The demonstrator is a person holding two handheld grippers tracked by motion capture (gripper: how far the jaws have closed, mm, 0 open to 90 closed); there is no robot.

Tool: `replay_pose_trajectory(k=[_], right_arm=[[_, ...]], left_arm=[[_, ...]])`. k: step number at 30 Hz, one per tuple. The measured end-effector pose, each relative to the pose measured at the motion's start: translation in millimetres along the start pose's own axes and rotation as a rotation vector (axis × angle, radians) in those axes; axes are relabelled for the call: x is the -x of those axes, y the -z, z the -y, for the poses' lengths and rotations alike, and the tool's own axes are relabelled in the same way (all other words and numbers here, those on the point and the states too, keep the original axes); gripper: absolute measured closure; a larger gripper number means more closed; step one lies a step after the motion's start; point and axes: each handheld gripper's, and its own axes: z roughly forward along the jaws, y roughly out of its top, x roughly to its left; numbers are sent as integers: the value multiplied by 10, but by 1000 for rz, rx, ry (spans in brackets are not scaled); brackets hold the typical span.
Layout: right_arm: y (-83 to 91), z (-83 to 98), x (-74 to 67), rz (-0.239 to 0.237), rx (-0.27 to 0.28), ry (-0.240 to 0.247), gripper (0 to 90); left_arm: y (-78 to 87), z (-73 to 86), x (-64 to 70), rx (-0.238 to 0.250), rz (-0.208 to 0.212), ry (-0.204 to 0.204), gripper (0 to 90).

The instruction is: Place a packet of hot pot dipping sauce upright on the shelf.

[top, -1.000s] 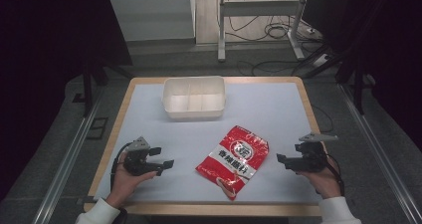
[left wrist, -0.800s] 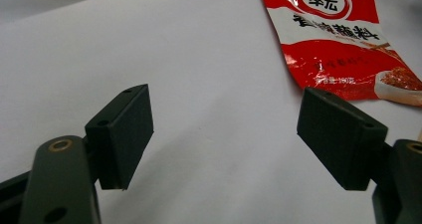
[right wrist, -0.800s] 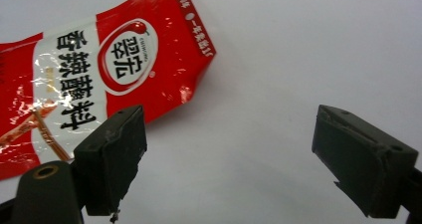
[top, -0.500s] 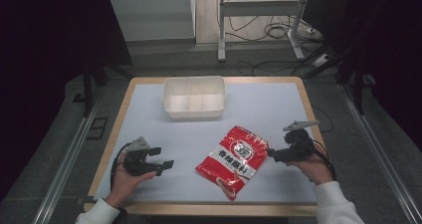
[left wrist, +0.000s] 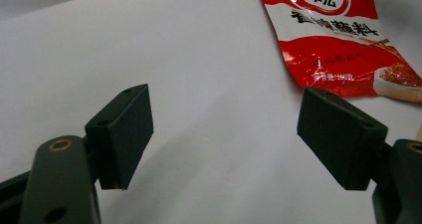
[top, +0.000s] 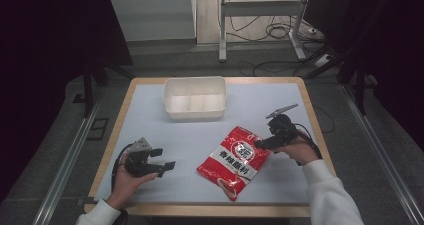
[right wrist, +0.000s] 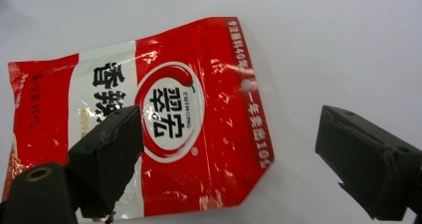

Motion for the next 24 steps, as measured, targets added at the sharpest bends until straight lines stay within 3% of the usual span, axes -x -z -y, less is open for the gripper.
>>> replay_pose_trajectory(k=[5, 9, 24], right_arm=[[-142, -98, 16, -13, -44, 16, 132], [-252, -142, 67, -30, -81, -6, 138], [-511, -151, 150, -42, -172, -29, 172]], left_arm=[[12, 1, -11, 5, -1, 3, 219], [23, 3, -10, 10, -2, 7, 219], [11, 2, -8, 3, -1, 2, 217]])
